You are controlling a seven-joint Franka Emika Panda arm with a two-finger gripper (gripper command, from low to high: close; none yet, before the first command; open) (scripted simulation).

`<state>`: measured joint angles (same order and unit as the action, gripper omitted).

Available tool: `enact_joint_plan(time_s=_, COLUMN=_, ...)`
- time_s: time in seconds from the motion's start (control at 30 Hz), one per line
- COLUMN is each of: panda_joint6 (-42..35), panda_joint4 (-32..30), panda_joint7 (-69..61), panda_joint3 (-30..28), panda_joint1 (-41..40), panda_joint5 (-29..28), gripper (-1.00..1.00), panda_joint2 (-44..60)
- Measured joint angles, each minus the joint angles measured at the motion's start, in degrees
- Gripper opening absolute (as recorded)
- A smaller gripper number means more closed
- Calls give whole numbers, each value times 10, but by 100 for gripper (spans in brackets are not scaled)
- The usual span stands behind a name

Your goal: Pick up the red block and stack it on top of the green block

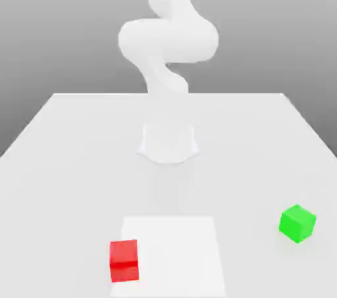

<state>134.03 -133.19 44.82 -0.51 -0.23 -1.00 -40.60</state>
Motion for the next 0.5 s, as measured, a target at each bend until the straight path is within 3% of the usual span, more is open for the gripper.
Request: enact_joint_plan(time_s=0.5, panda_joint6=136, panda_joint4=-85, panda_joint7=-93, panda_joint3=-48, panda_joint1=-15, panda_joint5=-17, gripper=0, panda_joint2=315)
